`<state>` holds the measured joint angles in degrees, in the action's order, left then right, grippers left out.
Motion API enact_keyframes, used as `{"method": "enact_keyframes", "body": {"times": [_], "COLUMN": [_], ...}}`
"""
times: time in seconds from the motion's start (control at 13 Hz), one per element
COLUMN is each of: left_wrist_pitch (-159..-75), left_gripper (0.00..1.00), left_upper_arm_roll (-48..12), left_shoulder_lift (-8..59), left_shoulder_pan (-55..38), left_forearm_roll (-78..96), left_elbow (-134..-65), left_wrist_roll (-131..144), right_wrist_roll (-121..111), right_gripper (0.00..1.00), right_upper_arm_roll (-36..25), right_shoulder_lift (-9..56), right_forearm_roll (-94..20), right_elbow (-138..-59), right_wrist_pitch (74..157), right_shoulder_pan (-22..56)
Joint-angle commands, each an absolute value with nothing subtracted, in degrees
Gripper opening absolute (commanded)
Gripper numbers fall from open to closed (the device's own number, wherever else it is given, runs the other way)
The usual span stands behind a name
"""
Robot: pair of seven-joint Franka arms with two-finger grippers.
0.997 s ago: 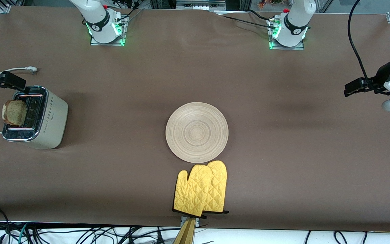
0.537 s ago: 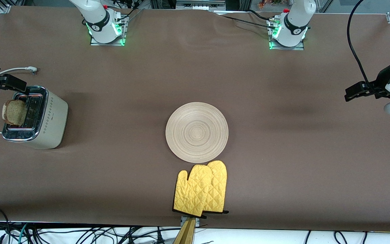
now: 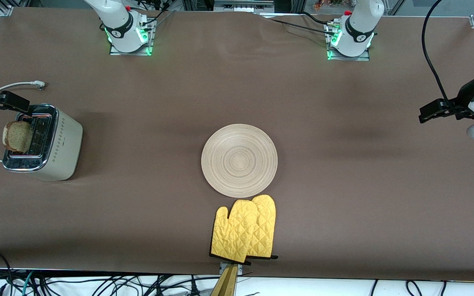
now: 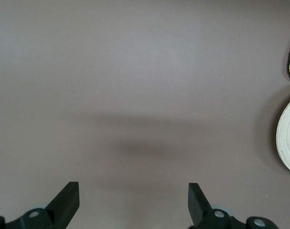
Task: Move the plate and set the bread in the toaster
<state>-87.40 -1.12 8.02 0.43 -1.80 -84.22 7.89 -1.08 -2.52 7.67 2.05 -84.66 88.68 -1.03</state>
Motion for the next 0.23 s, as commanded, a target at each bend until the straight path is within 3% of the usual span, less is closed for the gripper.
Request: {"method": "enact_keyframes", "body": {"times": [0.0,0.15], "left_wrist_pitch": [-87.89,-87.89], "left_gripper": [1.00,1.00], "left_upper_arm_roll": [-0.88,-0.88], "left_shoulder_lift": [7.38,7.38], "left_shoulder_pan": [0.09,0.09], "left_forearm_roll": [-2.29,-2.29], "left_elbow": [-84.99,-84.99], "left_wrist_roll": [8.26,8.26], "right_wrist_roll": [-1.32,-1.23], "right_gripper": [1.00,1.00], "right_upper_arm_roll": [-1.67,-1.67], "right_shoulder_lift": [7.38,7.38], "right_forearm_roll": [2.72,2.72], "right_elbow": [-84.81,-84.81], "right_wrist_pitch": [89.03,89.03], "right_shoulder_pan": [-1.76,-1.76]}}
